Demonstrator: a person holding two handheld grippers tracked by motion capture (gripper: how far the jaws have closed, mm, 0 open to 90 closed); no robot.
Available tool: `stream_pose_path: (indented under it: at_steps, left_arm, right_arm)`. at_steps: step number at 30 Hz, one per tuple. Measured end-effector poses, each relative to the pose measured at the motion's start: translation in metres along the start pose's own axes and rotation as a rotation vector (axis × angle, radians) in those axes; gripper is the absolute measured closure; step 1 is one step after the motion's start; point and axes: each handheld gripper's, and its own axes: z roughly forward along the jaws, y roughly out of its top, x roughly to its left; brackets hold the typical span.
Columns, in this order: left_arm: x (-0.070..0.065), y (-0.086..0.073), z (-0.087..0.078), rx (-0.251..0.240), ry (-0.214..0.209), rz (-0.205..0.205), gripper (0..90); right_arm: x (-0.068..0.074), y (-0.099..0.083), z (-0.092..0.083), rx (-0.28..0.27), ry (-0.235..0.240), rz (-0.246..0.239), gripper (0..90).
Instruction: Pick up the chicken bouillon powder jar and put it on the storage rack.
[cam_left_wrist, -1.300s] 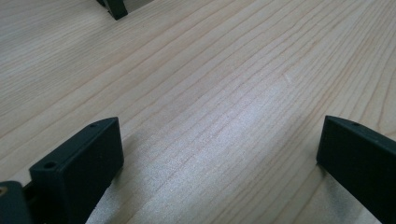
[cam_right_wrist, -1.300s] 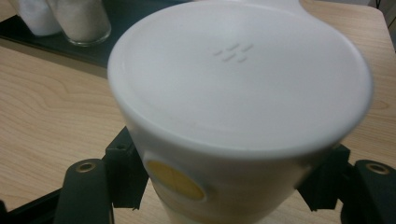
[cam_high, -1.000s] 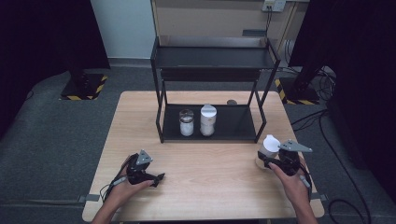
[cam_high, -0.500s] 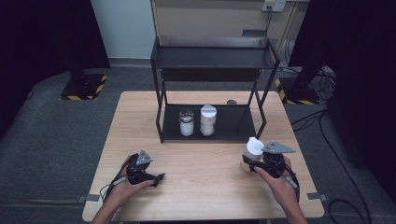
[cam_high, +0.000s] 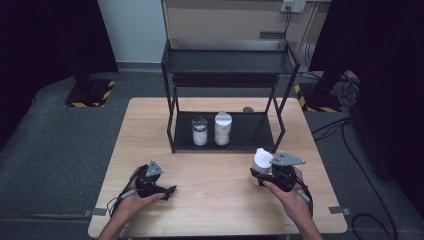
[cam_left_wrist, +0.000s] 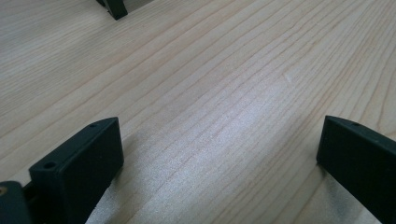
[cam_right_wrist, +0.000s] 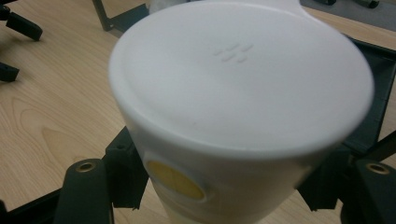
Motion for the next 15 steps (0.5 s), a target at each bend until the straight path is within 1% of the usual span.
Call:
stream_pose_path:
  at_steps: [8,15]
  left_arm:
    - [0.000,0.000,0.000,0.000,0.000,0.000,0.0]
    - [0.000,0.000,0.000,0.000,0.000,0.000,0.0]
  right_arm:
    - [0.007,0.008,0.005,-0.005,0.016,-0.007,31.5]
    - [0.009,0.016,0.013,-0.001,0.025,-0.016,31.5]
